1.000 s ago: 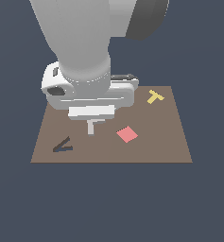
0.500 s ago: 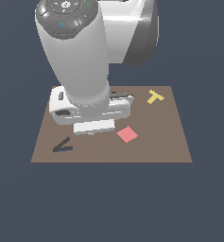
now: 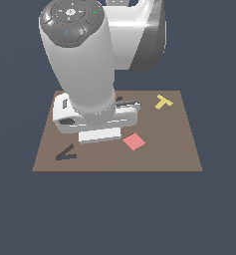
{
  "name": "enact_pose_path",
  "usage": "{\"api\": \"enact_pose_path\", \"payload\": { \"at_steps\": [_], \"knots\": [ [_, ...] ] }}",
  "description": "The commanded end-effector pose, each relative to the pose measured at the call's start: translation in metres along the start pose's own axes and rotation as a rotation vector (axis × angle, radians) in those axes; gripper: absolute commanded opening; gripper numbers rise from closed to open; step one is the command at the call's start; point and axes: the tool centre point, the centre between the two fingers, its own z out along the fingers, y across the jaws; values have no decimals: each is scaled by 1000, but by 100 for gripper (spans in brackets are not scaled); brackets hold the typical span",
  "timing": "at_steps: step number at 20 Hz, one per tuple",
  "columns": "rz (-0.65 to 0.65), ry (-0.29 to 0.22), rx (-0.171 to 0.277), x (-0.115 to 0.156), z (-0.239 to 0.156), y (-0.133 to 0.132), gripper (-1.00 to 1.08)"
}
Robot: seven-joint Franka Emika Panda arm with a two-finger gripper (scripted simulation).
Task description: Insert a designated object into the corresponding slot on a board.
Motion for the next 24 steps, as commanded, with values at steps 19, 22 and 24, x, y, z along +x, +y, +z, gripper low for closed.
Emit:
{"api": "enact_pose_path", "payload": {
  "at_steps": [19, 22, 24],
  "knots": [
    [2, 0, -1, 0, 17, 1, -100],
    [0, 0, 0, 0, 13, 0, -100],
    [0, -1, 0, 0, 15, 0, -100]
  ]
}}
